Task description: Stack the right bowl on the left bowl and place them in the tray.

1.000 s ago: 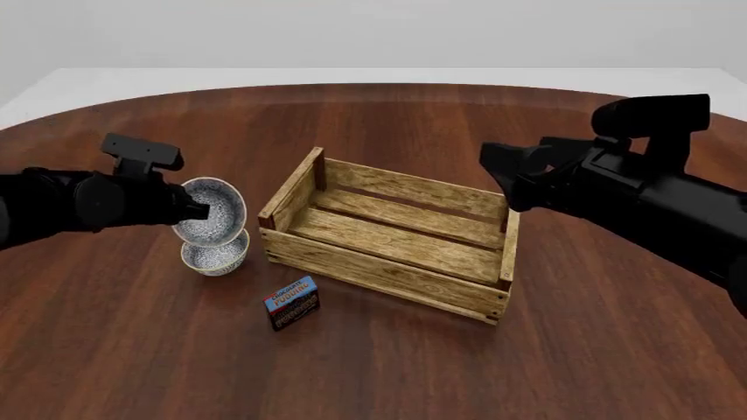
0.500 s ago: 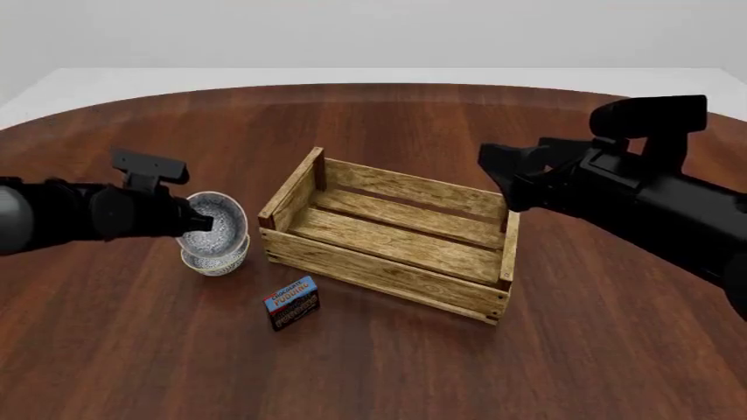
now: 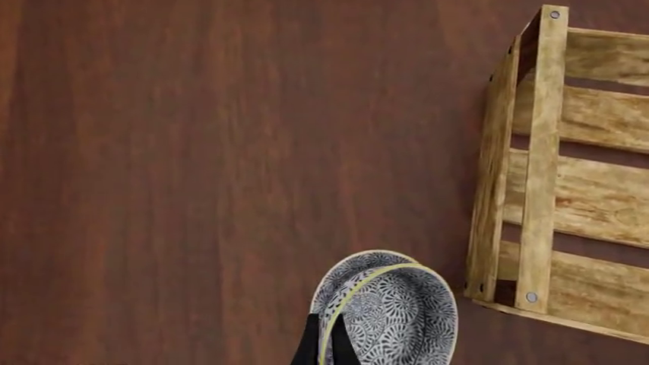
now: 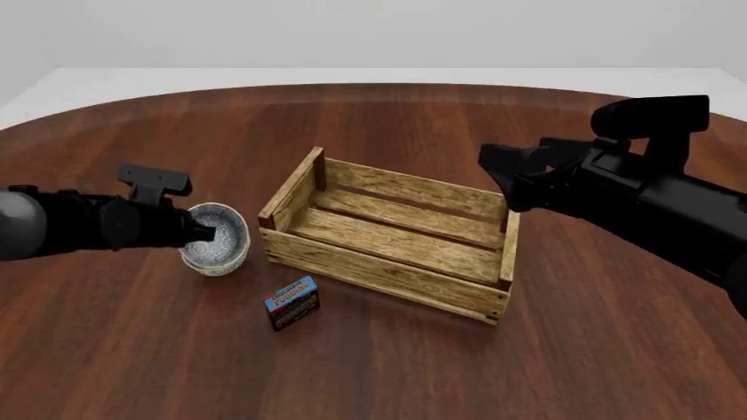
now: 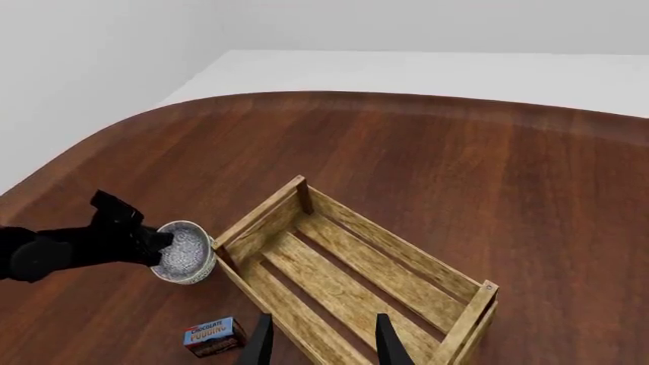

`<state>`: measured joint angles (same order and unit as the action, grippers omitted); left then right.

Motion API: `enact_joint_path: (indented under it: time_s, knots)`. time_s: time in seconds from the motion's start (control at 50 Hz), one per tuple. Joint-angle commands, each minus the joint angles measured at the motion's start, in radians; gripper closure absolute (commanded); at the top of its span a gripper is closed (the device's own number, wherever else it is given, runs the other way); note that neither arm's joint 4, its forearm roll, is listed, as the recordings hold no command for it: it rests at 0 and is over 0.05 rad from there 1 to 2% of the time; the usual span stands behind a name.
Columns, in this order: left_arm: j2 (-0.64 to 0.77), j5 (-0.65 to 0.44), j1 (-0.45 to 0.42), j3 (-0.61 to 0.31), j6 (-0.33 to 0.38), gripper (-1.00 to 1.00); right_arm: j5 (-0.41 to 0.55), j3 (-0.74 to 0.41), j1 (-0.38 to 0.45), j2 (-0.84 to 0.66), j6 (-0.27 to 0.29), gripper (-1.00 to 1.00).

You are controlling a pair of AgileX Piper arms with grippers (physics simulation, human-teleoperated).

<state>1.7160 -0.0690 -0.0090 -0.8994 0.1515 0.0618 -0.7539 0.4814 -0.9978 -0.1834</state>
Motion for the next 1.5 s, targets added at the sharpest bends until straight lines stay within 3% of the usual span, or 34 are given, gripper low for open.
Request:
enact_joint_path:
  time_s: [0.02,0.08,0.1,0.42,1.14,1.2,1.5]
  knots:
    - [0.009,0.017,-0.052,-0.006,-0.036,1.0,0.0,-0.001,-0.002,0.002,-0.001,-1.0]
    - [0.006,0.011,-0.047,-0.009,-0.032,1.0,0.0,-0.001,-0.002,0.001,-0.001,-1.0]
    - [0.005,0.009,-0.047,-0.009,-0.03,-1.0,0.001,-0.001,-0.002,0.001,-0.001,-1.0]
    - [-0.039,-0.027,-0.045,-0.016,-0.017,-1.0,0.011,-0.003,-0.002,0.017,0.001,-1.0]
    - [-0.371,-0.245,-0.126,-0.012,0.117,-1.0,0.007,-0.005,0.0,0.005,0.005,-1.0]
    - [-0.378,-0.249,-0.113,0.003,0.163,-1.0,0.006,-0.005,0.0,0.004,0.004,-1.0]
    - [-0.378,-0.249,-0.113,0.003,0.163,-1.0,0.006,-0.005,0.0,0.004,0.004,-1.0]
